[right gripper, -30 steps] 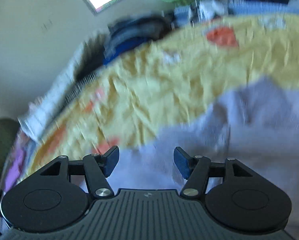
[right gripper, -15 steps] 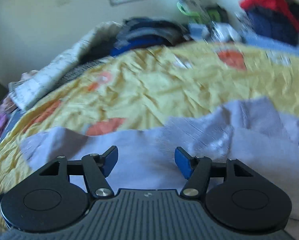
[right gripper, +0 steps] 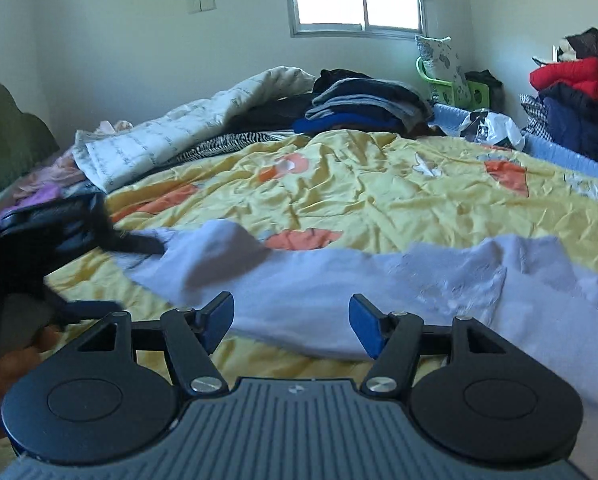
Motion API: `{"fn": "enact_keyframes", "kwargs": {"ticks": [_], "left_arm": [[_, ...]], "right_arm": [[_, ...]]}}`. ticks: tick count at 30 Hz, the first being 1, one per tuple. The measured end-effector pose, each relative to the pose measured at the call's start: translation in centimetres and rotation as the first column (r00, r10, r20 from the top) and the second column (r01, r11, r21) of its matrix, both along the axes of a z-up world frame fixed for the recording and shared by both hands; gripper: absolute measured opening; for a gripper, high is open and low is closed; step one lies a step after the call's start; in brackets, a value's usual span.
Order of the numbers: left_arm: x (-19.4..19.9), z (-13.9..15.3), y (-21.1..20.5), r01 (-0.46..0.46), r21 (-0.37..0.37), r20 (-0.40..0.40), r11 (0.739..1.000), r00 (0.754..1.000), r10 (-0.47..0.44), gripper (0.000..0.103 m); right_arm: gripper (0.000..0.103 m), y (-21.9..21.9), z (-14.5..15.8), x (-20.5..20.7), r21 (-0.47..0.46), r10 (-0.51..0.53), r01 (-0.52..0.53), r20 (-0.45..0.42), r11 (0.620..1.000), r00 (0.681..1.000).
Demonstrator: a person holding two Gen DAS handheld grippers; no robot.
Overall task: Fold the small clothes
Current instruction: 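Grasp the cuff of the other sleeve with the left gripper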
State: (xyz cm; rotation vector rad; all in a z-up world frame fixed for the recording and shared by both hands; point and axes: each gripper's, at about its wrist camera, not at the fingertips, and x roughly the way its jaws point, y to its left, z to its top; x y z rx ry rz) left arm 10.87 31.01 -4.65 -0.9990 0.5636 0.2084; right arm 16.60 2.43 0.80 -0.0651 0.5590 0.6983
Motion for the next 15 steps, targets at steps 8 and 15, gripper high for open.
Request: {"fn": "enact_keyframes", "kwargs": {"ticks": [8,15], "left_arm": [[1.7,-1.7,3.3,-0.109,-0.239,0.17,0.965,0.974,0.152,0.103],[4.9,-0.9,3.7,-0.136,-0.15,0.15,0.979,0.976,0.158,0.102]], "right_arm": [[0.071,-2.3,-0.2,-2.5,0.052,-0.034,0.035,-0.03,0.998,0.999],[0.073,-4.4,-1.0,-4.3,0.006,-0.089,0.089,-0.024,0.996,0.996]]}}
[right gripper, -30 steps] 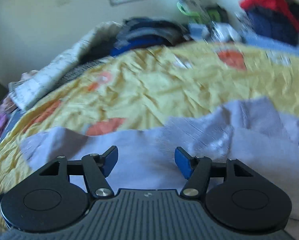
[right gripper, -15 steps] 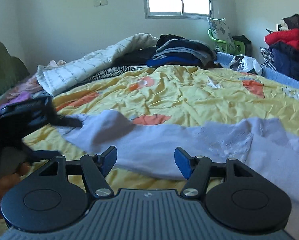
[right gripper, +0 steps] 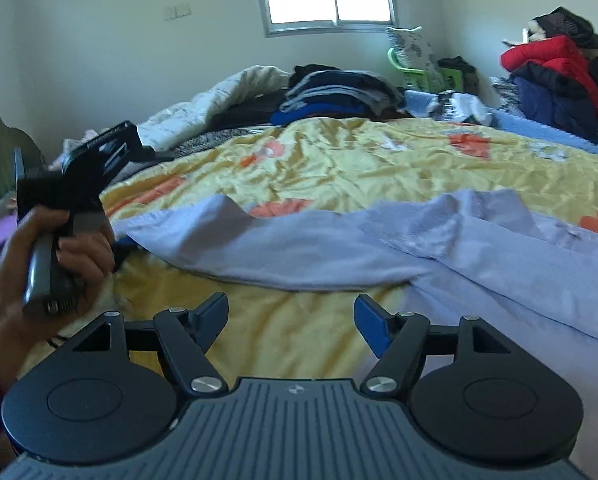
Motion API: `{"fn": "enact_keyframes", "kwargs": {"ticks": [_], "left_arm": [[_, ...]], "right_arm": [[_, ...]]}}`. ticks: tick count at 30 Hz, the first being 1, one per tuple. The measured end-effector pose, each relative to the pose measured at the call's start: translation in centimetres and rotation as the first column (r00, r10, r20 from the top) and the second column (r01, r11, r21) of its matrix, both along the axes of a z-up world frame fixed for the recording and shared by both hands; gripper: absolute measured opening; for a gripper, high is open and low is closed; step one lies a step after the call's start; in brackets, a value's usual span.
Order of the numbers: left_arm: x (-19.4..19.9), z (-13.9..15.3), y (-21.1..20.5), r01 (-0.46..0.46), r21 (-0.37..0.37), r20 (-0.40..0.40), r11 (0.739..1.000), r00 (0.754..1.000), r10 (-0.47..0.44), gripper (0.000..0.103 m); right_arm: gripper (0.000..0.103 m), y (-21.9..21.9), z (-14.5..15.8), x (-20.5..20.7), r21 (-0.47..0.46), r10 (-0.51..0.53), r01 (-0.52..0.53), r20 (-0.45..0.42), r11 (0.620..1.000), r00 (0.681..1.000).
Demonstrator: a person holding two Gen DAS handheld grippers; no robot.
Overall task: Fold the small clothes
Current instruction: 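Grasp the cuff of the other sleeve with the left gripper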
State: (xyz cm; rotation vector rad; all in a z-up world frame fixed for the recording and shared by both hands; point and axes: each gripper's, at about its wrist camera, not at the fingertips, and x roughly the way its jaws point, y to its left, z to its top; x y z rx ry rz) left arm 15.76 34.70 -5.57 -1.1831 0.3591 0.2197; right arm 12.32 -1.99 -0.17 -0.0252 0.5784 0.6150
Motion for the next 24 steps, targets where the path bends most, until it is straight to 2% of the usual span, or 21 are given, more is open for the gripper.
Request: {"fn": "enact_keyframes", "kwargs": {"ticks": [2,4,5,6,7,9,10,12,15,19,24], "left_arm": [[0.5,0.0,-0.1,-0.001,0.02,-0.004,1.0,1.0,0.001,0.1],[0.7,0.0,-0.3,-0.007,0.045,-0.027,0.999,1.0,0.008,0.091],[0.8,-0.1,-0.3,-0.008,0.047,-0.033,0.999,0.999,0.01,0.079],[0.9,-0.4,-0.3,-0.011,0.035,-0.038,0.999,0.999,0.012,0.064],[0.9,-0.8,-0.1,-0.013,0.017,-0.043,1.0,0.999,0.014,0.058],[0.7,-1.6,0.0,-0.03,0.005,-0.048,1.0,0.998,0.03,0.035],[0.6,-1.9,0.0,-0.04,0.003,-0.055,0.999,0.998,0.04,0.03],[0.5,-2.3,0.1,-0.057,-0.002,-0.075,0.998,0.996,0.057,0.011],[0.0,-2.1,-0.3,-0.077,0.04,-0.09,0.996,0.993,0.08,0.006],[-0.7,-0.4,-1.6,-0.08,0.196,-0.077,0.977,0.992,0.097,0.002],[-1.1,3.2,-4.2,-0.09,0.376,-0.032,0.922,0.993,0.11,0.002]], "right_arm": [[0.074,-1.1,0.0,0.4,-0.012,-0.023,0.023,0.013,1.0,1.0],[0.083,-2.9,0.1,1.8,-0.003,-0.072,0.073,0.029,0.997,0.997],[0.086,-3.9,-0.1,2.7,-0.001,-0.124,0.124,0.016,0.992,0.992],[0.082,-4.9,-0.3,3.6,-0.018,-0.193,0.193,-0.019,0.981,0.981],[0.081,-6.2,-0.5,4.3,-0.038,-0.262,0.26,-0.063,0.965,0.963],[0.082,-8.2,-0.7,3.9,0.016,-0.276,0.278,-0.081,0.96,0.958],[0.082,-8.8,-0.8,3.5,0.041,-0.273,0.278,-0.096,0.96,0.957],[0.082,-9.5,-1.2,2.8,0.065,-0.265,0.274,-0.122,0.96,0.957],[0.082,-9.7,-1.6,1.9,0.057,-0.257,0.266,-0.128,0.962,0.958],[0.082,-10.0,-1.7,1.4,0.061,-0.263,0.273,-0.129,0.96,0.956],[0.083,-11.2,-1.3,1.0,0.037,-0.311,0.314,-0.074,0.949,0.948]]}}
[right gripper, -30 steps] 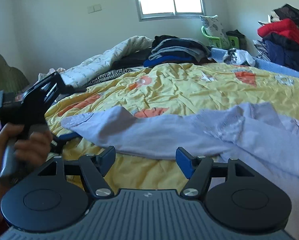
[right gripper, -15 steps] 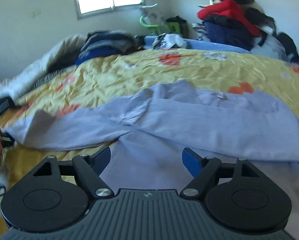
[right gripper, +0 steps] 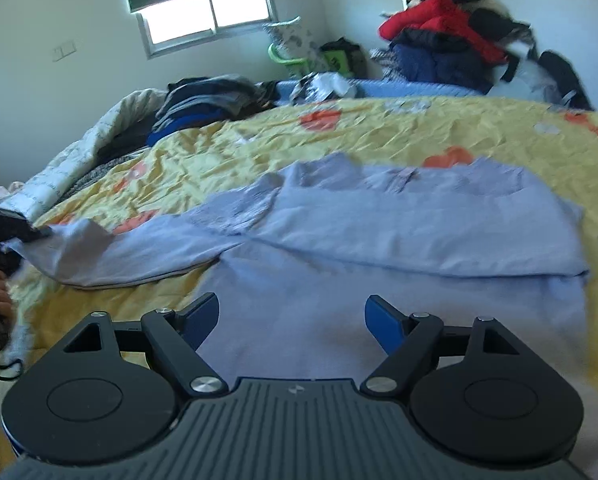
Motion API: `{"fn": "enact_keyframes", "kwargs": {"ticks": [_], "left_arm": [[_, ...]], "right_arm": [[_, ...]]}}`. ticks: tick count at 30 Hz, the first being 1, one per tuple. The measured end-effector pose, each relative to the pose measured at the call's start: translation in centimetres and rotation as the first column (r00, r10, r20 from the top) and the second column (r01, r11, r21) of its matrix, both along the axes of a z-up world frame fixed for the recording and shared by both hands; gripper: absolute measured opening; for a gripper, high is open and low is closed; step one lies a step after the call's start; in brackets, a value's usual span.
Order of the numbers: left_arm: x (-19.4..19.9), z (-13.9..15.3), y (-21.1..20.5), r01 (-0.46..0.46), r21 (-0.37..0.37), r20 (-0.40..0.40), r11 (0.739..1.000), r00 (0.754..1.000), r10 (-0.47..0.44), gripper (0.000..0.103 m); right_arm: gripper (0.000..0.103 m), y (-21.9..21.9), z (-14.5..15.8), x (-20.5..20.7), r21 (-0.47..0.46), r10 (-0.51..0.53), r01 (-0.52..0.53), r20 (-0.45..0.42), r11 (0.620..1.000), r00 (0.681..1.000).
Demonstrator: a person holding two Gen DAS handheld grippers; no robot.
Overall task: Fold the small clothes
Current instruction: 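Grasp the cuff of the other sleeve with the left gripper, then carry the held sleeve across the shirt body toward the right gripper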
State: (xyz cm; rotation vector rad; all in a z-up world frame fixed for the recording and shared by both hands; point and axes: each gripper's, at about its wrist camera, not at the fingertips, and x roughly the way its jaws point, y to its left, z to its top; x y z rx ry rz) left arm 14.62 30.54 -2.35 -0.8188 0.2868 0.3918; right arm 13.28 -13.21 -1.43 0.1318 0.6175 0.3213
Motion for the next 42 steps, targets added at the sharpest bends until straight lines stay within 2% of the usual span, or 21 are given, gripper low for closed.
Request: {"fn": "enact_keyframes", "kwargs": {"ticks": [2,5,11,15,19,26,31,37,42], "left_arm": [[0.0,1.5,-1.2,0.004,0.066,0.016,0.998,1.0,-0.005,0.002],[0.1,3.4,-2.9,0.013,0.126,0.045,0.992,0.999,-0.019,0.002],[0.6,6.8,-7.1,0.024,0.265,0.091,0.964,0.995,-0.05,0.002],[1.7,7.7,-9.6,0.065,0.291,0.094,0.954,0.991,-0.096,0.002],[3.4,8.1,-12.5,0.126,0.316,0.075,0.94,0.985,-0.157,0.002],[6.9,8.4,-19.5,0.259,0.409,0.007,0.875,0.958,-0.287,0.002],[8.5,7.8,-24.4,0.345,0.439,-0.038,0.83,0.93,-0.367,0.002],[9.6,6.7,-29.8,0.435,0.469,-0.092,0.769,0.89,-0.447,0.002],[10.5,6.0,-33.9,0.519,0.482,-0.15,0.706,0.843,-0.516,0.002]], "right_arm": [[0.083,-0.8,-0.1,-0.1,-0.02,-0.023,0.024,0.008,1.0,1.0],[0.083,-2.2,-0.6,0.1,-0.004,-0.054,0.054,-0.014,0.999,0.998],[0.083,-4.5,-1.4,-0.2,0.011,-0.094,0.095,-0.029,0.995,0.995],[0.083,-5.2,-1.5,-0.6,0.001,-0.102,0.102,-0.019,0.995,0.995],[0.083,-6.0,-1.2,-1.1,-0.048,-0.12,0.12,0.017,0.992,0.993],[0.084,-8.3,-1.8,-1.9,-0.019,-0.157,0.157,0.006,0.987,0.988],[0.084,-9.9,-2.3,-2.4,-0.001,-0.185,0.185,-0.006,0.983,0.983],[0.085,-11.4,-2.9,-3.0,0.008,-0.209,0.209,-0.019,0.978,0.978],[0.085,-12.5,-3.1,-3.6,0.011,-0.226,0.226,-0.021,0.974,0.974]]}}
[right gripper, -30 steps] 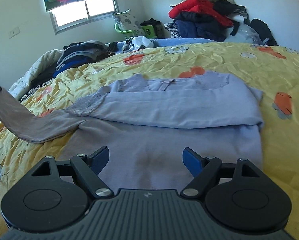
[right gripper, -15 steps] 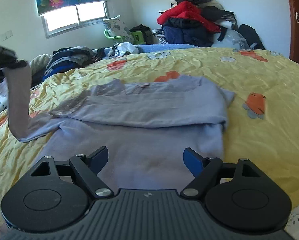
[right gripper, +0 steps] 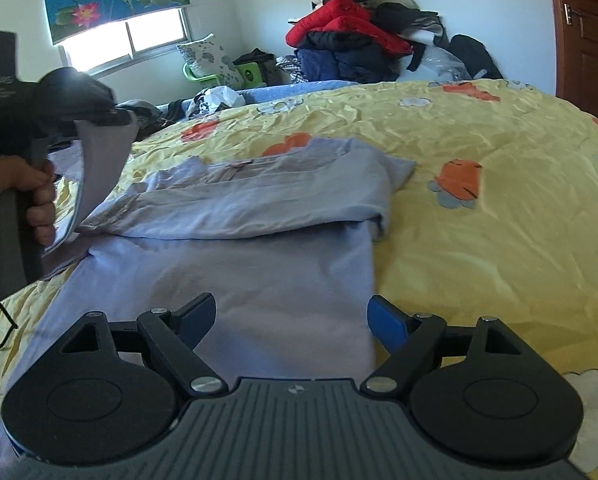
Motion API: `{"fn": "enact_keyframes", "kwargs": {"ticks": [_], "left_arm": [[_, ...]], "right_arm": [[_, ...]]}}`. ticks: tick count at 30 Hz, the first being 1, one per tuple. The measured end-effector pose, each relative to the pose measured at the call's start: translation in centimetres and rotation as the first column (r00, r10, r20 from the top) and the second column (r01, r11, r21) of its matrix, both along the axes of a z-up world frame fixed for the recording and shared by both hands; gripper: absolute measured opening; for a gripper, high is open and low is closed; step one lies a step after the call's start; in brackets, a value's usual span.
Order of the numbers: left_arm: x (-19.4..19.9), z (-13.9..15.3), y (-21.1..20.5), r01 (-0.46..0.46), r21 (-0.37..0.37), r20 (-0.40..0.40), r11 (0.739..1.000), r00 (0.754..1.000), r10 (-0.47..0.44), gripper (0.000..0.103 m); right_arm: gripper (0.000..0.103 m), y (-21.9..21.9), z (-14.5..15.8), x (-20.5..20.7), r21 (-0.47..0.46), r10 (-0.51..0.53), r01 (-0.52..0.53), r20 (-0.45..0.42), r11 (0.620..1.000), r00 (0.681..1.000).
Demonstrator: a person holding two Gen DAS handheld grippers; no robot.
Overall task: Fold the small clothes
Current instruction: 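Carry the held sleeve across the shirt body toward the right gripper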
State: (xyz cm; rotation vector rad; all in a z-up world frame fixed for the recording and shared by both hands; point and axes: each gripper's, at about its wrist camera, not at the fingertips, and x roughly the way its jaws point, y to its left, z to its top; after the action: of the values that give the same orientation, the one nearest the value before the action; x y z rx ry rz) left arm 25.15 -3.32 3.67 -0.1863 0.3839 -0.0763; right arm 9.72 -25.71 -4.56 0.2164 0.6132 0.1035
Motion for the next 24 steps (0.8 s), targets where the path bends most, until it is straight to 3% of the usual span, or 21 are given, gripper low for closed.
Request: {"fn": "enact_keyframes", "kwargs": {"ticks": [12,24], "left_arm": [[0.3,-1.0,-6.7,0.13,0.092,-0.032,0.987,0.991,-0.128,0.002],[0.8,-1.3,-11.3,0.236,0.104,-0.076,0.966,0.971,-0.229,0.002]], "right_arm": [[0.085,-1.3,-0.6,-1.0,0.024,-0.012,0.012,-0.012,1.0,1.0],[0.085,-1.9,-0.7,-1.6,0.031,-0.018,0.018,-0.007,0.999,1.0]]}}
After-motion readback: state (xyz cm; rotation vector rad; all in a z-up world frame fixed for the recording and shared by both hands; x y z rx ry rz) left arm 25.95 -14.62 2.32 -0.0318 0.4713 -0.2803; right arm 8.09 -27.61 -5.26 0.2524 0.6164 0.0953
